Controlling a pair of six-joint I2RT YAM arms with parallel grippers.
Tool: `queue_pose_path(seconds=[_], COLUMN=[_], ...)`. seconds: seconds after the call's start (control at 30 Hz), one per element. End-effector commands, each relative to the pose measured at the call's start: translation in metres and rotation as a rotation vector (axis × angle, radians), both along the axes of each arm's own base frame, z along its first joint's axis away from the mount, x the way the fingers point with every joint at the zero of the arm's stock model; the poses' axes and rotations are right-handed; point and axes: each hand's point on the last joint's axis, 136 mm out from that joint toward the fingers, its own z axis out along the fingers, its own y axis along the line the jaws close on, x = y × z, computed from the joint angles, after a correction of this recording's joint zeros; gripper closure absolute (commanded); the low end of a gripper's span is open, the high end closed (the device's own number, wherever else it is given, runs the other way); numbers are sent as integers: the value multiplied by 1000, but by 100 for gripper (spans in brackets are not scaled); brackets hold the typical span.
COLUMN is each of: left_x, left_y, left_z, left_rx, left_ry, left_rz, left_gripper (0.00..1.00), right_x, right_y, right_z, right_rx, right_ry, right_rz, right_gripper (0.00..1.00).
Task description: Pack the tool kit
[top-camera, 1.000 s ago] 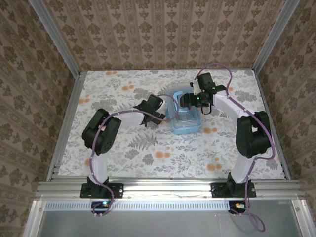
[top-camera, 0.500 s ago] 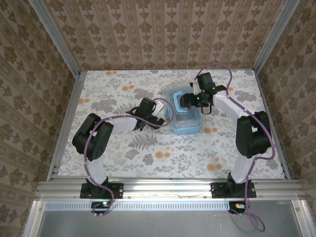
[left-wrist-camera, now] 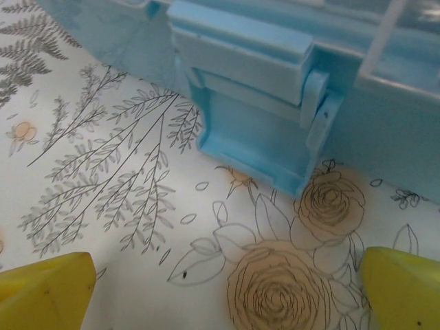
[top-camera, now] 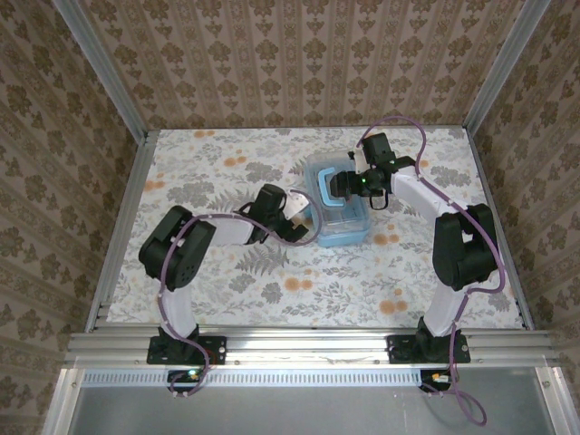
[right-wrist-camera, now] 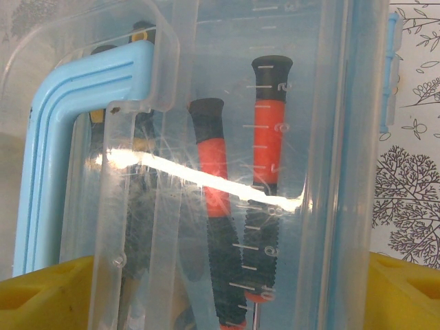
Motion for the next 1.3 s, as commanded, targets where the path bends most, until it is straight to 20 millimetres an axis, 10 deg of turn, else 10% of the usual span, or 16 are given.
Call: queue_pose_path(seconds=[0.0, 1.27], left_x=[1, 47], left_y=[-14, 9], left_z=[-2, 12], left_rx=[-3, 163], left_ry=[2, -68], left_rz=[-69, 288], left_gripper=[0, 0], right_x=[-15, -16], right_y=[15, 17], right_z=[-14, -15], right_rx=[34, 42], right_ry=[79, 83], right_rz=[61, 73], right_gripper=[12, 12])
